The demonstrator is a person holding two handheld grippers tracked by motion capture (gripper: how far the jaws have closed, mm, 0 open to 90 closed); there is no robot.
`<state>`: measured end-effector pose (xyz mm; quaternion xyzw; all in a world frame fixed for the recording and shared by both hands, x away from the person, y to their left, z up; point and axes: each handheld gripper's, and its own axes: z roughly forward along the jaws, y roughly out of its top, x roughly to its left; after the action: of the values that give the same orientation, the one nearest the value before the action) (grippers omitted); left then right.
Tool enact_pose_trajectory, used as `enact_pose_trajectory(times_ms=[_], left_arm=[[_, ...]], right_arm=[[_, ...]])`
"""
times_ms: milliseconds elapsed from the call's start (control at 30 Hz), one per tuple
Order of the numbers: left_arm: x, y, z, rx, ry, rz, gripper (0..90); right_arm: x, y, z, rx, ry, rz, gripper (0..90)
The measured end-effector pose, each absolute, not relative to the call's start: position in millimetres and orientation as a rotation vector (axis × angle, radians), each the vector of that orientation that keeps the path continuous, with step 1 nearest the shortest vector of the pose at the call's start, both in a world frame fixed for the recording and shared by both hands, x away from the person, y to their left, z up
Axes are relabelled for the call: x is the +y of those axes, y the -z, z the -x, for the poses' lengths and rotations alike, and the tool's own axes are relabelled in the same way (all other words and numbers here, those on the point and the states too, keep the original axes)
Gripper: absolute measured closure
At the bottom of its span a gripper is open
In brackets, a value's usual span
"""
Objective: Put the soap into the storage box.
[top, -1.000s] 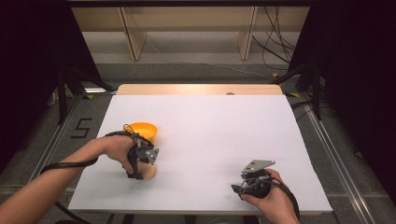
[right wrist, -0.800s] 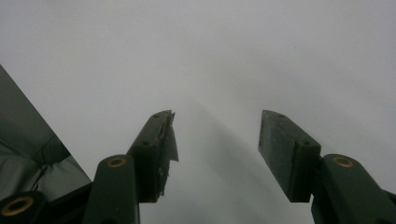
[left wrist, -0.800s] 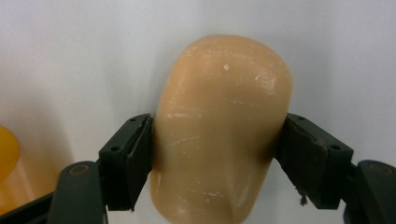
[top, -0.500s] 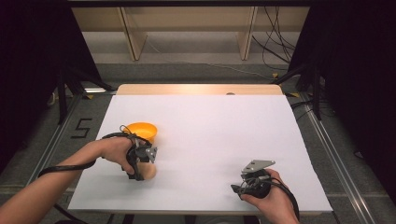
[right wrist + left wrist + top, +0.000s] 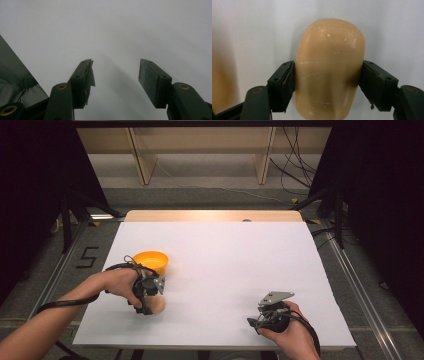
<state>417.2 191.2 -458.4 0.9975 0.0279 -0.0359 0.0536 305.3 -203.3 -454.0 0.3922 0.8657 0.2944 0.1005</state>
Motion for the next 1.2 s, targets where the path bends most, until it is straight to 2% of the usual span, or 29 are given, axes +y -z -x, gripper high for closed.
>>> enact_pose_trajectory(times_ms=[1200], left_arm=[[208,435,-420,0.159,0.074,-2.974,31.5]], right_arm=[[-203,451,-305,2.540,-0.885,-1.190,45.0]])
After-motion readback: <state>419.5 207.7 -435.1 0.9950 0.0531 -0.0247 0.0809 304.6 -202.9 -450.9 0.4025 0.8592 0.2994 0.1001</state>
